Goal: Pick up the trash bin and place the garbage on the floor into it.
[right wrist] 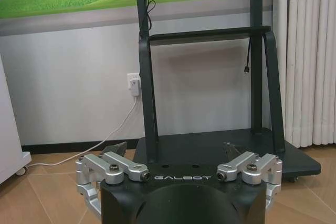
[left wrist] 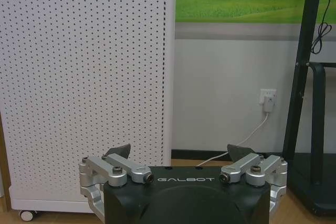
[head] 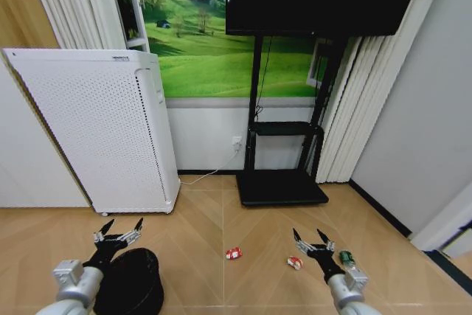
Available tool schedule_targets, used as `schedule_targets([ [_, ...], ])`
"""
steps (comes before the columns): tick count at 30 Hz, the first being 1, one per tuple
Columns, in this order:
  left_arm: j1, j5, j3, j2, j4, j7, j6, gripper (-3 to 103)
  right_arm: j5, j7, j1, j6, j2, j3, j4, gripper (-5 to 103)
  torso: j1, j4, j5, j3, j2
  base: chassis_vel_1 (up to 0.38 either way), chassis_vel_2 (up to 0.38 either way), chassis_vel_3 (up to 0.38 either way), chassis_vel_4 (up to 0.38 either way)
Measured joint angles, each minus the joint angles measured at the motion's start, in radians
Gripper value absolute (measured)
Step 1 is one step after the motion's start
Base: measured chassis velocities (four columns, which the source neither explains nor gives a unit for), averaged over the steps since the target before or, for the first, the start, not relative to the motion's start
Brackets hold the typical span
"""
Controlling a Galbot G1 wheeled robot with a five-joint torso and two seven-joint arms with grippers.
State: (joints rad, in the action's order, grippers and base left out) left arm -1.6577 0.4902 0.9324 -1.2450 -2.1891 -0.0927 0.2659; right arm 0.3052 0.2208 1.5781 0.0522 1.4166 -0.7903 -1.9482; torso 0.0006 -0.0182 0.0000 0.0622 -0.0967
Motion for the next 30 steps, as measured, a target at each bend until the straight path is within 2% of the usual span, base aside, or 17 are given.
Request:
schedule_targets([
  [10,0.004,-0.005,-0.008,-0.003,0.019,0.022,-0.008,100,-0.006,-0.002,0.001,0.004,0.003,0.001,-0.002,100,0.0,0.0,0.0,-0.033,0.037,0.0,0.0,0.0,0.0],
  [12,0.0,-0.003,-0.004,-0.008,0.03,0.024,-0.006,100,-0.008,-0.002,0.0,0.005,0.003,0.001,0.0,100,0.0,0.0,-0.0002,-0.047,0.05,0.0,0.0,0.0,0.0],
  [16,0.0,-0.002,-0.003,-0.01,0.033,0.024,-0.007,100,-0.008,-0.002,0.0,0.005,0.003,0.001,0.0,100,0.0,0.0,-0.0001,-0.049,0.052,0.0,0.0,0.0,0.0],
  [19,-0.005,0.004,0.005,-0.03,0.029,0.077,0.003,100,-0.012,-0.003,-0.003,0.006,0.005,0.002,0.006,100,0.0,-0.0001,-0.0001,-0.058,0.061,0.0,0.0,0.0,0.0],
  [20,-0.01,0.017,0.006,-0.046,0.013,0.152,0.04,100,-0.013,-0.004,-0.004,0.006,0.006,0.005,0.01,100,0.0,-0.0002,0.0002,-0.06,0.062,0.0,0.0,0.0,0.0],
  [21,-0.01,0.017,0.006,-0.046,0.013,0.152,0.04,100,-0.013,-0.004,-0.004,0.006,0.006,0.005,0.01,100,0.0,-0.0002,0.0002,-0.06,0.062,0.0,0.0,0.0,0.0],
  [23,-0.019,0.056,0.01,-0.09,0.0,0.345,0.141,100,0.022,-0.017,-0.004,0.023,0.007,0.015,0.013,100,0.0,-0.0001,0.0,-0.06,0.062,0.0,0.0,0.0,0.0],
  [24,-0.029,0.059,0.022,-0.117,-0.001,0.438,0.227,100,0.066,-0.027,-0.002,0.044,0.007,0.022,0.01,100,-0.001,0.0,0.0,-0.06,0.062,0.0,0.0,0.0,0.0],
  [25,-0.029,0.059,0.022,-0.117,-0.001,0.438,0.227,100,0.066,-0.027,-0.002,0.044,0.007,0.022,0.01,100,-0.001,0.0,0.0,-0.06,0.062,0.0,0.0,0.0,0.0],
  [26,-0.042,0.086,0.035,-0.135,-0.011,0.52,0.329,100,0.089,-0.033,0.0,0.056,0.008,0.022,0.008,100,-0.001,0.0003,-0.0004,-0.06,0.062,0.0,0.0,0.0,0.0],
  [27,-0.042,0.086,0.035,-0.135,-0.011,0.52,0.329,100,0.089,-0.033,0.0,0.056,0.008,0.022,0.008,100,-0.001,0.0003,-0.0004,-0.06,0.062,0.0,0.0,0.0,0.0],
  [28,-0.054,0.147,0.043,-0.141,-0.026,0.584,0.42,100,0.097,-0.035,0.007,0.058,0.012,0.016,0.008,100,-0.001,0.0006,0.0,-0.059,0.061,0.0,0.0,0.0,0.0],
  [29,-0.058,0.2,0.047,-0.14,-0.026,0.613,0.462,100,0.098,-0.039,0.015,0.056,0.016,0.009,0.011,100,-0.001,0.0,0.0003,-0.059,0.06,0.0,0.0,0.0,0.0],
  [30,-0.06,0.219,0.052,-0.139,-0.006,0.617,0.469,100,0.098,-0.043,0.017,0.053,0.019,0.006,0.016,100,-0.001,-0.0004,0.0,-0.058,0.059,0.0,0.0,0.0,0.0],
])
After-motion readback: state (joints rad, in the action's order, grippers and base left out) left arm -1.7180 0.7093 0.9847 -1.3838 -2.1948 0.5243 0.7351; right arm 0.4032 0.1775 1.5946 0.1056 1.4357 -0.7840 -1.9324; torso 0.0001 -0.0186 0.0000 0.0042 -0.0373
